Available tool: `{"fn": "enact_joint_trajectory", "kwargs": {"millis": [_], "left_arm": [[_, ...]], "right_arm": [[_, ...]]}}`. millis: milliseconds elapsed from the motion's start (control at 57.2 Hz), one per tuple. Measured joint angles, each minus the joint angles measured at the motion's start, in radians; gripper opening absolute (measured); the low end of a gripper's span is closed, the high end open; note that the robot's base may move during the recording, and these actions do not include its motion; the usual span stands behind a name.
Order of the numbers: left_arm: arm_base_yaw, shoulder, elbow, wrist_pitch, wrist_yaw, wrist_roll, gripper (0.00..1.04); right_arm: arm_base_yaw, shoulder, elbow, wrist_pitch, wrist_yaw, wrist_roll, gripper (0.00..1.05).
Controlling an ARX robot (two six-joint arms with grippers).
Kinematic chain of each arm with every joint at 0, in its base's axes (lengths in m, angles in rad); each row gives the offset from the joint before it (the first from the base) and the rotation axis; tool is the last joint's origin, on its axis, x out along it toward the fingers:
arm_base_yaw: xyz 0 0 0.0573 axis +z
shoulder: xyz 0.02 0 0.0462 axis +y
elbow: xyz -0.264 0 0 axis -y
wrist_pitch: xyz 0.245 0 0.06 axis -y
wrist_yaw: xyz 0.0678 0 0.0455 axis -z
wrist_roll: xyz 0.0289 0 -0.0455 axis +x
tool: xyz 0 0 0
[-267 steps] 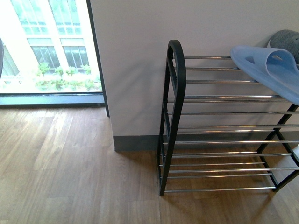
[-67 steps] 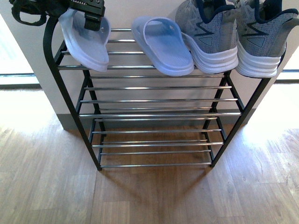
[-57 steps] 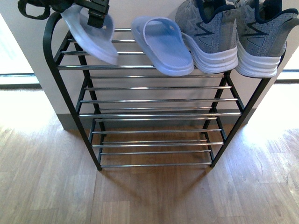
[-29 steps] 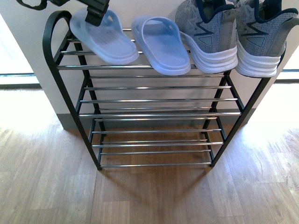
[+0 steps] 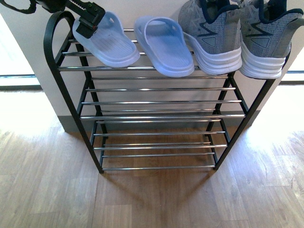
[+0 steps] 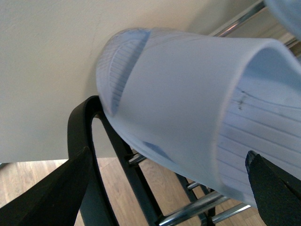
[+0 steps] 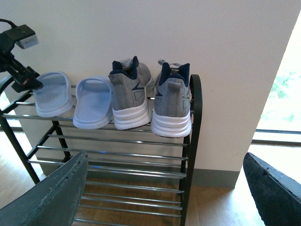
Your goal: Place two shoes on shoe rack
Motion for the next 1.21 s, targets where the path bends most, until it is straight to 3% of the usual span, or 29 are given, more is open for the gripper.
{"fn": "enact_joint_trajectory", "kwargs": {"millis": [297,664,943,1135,1170,1205], "left_arm": [[-0.013,-0.14,-0.175,0.142,0.026,-0.04,0.95],[-0.02,-0.613,-0.733,0.562,-0.243,-0.223,0.95],[-0.005,-0.928,-1.077,0.615,-0.398,-0.401,0.95],[0.035,-1.022,-1.235,0.696,-0.407,-0.549,0.95],[0.046,-1.02,-1.251,0.745,-0.365,-0.539,0.92],[0.062,-1.02,-1.29,0.859,-0.243,-0.521,0.85]], "right_arm": [[0.0,0.0,0.0,0.0,0.0,0.0,0.96],[0.0,0.0,0.0,0.0,0.0,0.0,0.96],[0.0,0.0,0.0,0.0,0.0,0.0,0.96],[0.0,0.0,0.0,0.0,0.0,0.0,0.96],[0.0,0.0,0.0,0.0,0.0,0.0,0.96],[0.0,0.0,0.0,0.0,0.0,0.0,0.96]]}}
